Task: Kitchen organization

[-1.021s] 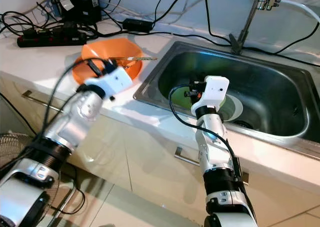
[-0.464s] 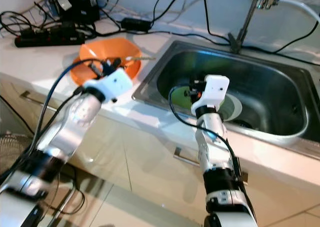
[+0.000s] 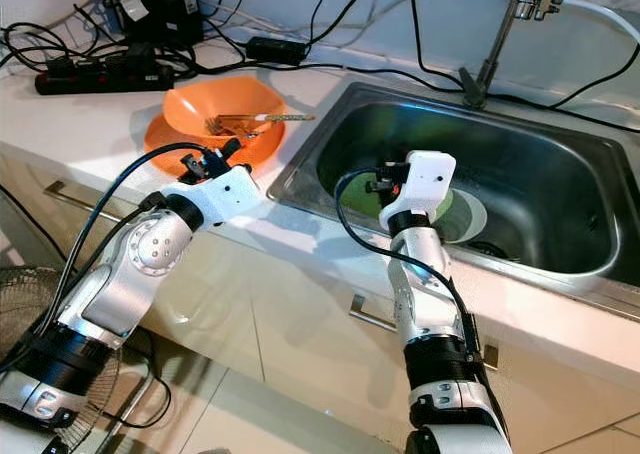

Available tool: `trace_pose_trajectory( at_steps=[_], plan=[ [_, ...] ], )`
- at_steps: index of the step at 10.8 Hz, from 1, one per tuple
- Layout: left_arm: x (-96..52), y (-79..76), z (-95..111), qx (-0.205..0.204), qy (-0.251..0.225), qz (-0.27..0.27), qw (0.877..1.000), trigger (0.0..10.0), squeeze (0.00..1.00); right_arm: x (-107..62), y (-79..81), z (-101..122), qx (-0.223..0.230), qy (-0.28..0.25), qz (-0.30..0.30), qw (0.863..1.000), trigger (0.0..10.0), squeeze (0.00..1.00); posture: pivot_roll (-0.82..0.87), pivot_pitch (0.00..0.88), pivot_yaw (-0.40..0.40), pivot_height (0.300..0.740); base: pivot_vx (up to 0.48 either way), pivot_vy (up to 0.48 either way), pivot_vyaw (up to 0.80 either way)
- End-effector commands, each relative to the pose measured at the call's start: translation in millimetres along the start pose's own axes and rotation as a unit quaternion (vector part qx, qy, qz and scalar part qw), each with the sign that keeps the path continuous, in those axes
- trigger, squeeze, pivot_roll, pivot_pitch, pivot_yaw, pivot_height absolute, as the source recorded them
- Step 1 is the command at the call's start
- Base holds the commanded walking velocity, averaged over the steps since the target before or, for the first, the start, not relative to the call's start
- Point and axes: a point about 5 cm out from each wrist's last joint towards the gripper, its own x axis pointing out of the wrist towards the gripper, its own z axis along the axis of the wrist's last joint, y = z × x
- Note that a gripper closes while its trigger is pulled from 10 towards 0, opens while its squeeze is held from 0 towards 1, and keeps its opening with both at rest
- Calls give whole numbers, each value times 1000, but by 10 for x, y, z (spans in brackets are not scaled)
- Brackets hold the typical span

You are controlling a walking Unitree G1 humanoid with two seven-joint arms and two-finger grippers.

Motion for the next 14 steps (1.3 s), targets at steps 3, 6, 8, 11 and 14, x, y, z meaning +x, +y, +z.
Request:
trace_pose_trajectory(
  at_steps=[3,6,8,11,14],
  plan=[
    [93,87,1,43,6,3,999,10000,0,-2,21,18,2,-8,-1,1000,10000,0,215,0,9,740,0,0,0],
    [216,165,-51,64,29,13,997,10000,0,-38,2,9,0,-6,-6,1000,10000,0,202,29,14,740,0,0,0],
    [303,215,-65,73,32,18,997,10000,0,-49,-15,15,-2,-5,-9,1000,10000,0,192,44,14,740,0,0,0],
    [396,260,-97,72,40,18,996,10000,0,-66,-21,11,-3,-3,-12,1000,10000,0,187,59,16,740,0,0,0],
    [469,236,-122,69,42,4,997,10000,0,-74,-34,23,-3,-3,-16,1000,10000,0,182,67,20,740,0,0,0]
  ],
)
